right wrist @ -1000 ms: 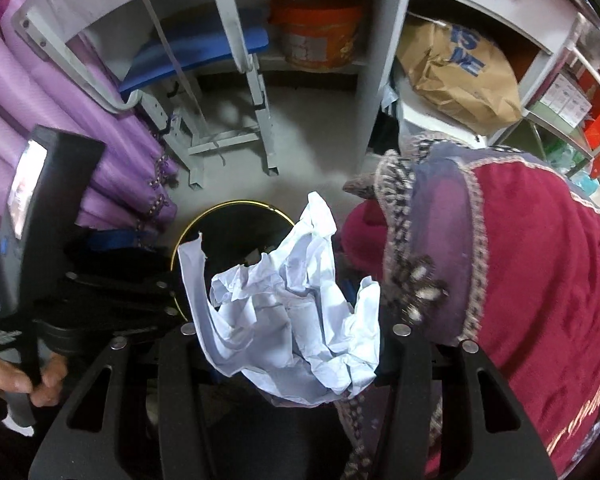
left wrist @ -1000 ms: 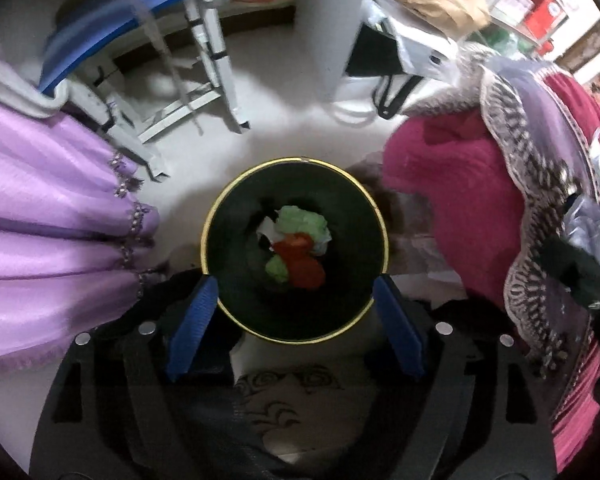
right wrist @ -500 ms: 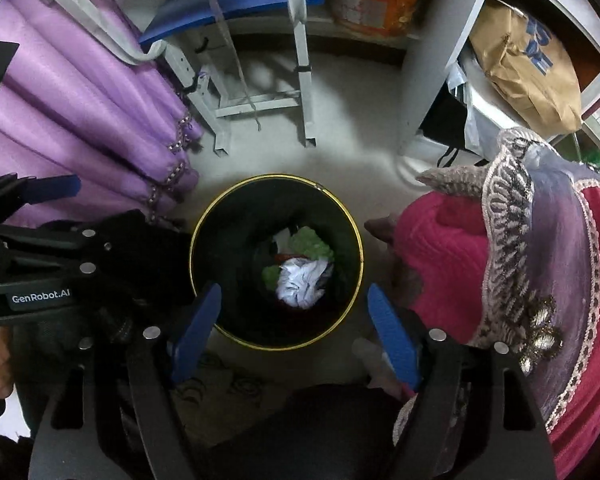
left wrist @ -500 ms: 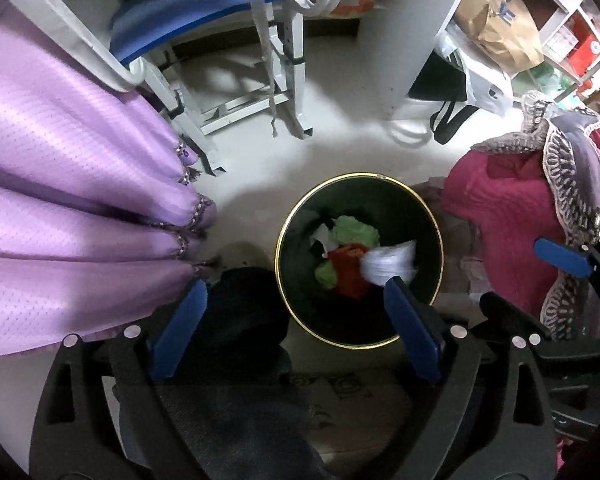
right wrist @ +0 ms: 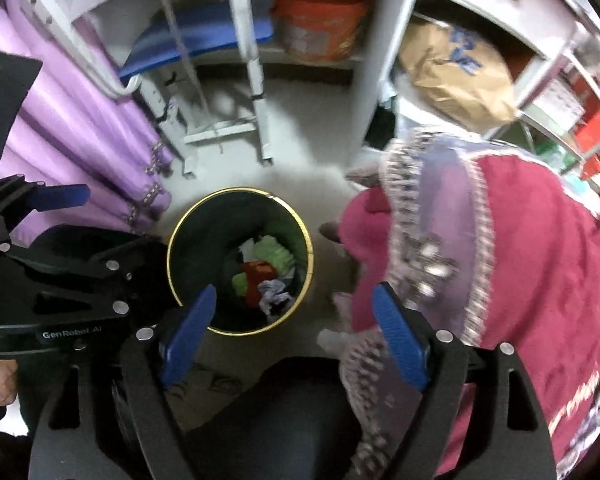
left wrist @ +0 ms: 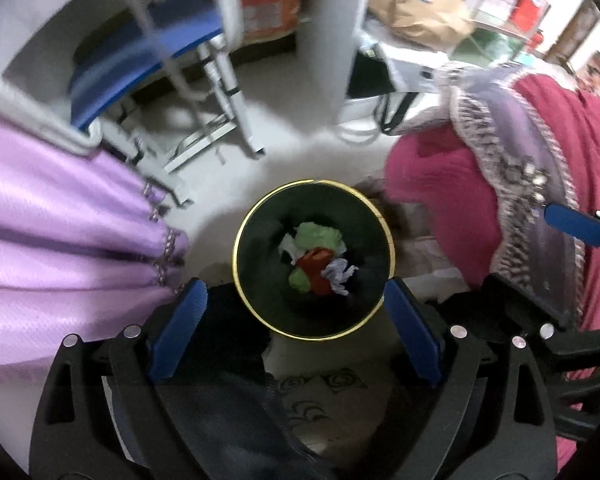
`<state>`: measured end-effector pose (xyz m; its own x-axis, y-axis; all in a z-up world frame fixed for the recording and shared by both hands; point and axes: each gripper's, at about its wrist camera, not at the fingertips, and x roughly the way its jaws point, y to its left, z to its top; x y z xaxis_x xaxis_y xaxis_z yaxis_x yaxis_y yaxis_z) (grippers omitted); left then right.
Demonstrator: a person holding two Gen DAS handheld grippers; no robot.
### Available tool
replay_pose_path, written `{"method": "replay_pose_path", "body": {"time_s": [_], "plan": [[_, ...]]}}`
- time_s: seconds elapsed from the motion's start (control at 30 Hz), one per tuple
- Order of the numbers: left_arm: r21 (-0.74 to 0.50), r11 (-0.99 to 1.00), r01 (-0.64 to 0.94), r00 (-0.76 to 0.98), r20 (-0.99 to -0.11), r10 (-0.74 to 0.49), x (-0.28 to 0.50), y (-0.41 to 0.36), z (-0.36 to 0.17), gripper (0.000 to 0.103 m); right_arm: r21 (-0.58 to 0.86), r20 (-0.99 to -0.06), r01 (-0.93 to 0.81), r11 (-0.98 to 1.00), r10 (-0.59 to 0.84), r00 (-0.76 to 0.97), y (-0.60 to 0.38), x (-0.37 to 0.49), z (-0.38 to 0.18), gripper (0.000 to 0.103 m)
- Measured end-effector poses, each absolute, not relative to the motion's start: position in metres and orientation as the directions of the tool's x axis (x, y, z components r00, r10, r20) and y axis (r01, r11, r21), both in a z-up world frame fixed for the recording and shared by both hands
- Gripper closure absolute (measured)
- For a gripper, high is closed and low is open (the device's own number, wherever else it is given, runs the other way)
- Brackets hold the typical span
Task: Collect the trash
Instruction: 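Swing both tools back over the bedspread toward the remaining items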
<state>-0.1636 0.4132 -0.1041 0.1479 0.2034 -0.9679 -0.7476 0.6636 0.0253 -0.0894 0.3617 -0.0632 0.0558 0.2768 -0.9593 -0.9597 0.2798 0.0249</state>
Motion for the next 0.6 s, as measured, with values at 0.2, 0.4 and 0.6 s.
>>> {"method": "replay_pose_path", "body": {"time_s": [0.2,0.4,0.6], "plan": [[0.074,0.725,-0.685,0.173,-0.950,0.260,-0.140,0.393,-0.082,0.015,-0.025,-0.946,-0.922,0.386,0.289,0.146,0.325,-0.059,-0.037,0.025],[0.095,0.800,-0.593,0.212,-0.939,0.269,-0.104,0.365,-0.067,0.014,-0.030,-0.941,-0.866,0.499,0.279,0.194,0.286,-0.031,-0.027,0.024],[0.113,0.857,-0.502,0.252,-0.929,0.270,-0.073,0.337,-0.055,0.014,-0.044,-0.937,-0.805,0.591,0.254,0.238,0.250,-0.013,-0.016,0.024]]}}
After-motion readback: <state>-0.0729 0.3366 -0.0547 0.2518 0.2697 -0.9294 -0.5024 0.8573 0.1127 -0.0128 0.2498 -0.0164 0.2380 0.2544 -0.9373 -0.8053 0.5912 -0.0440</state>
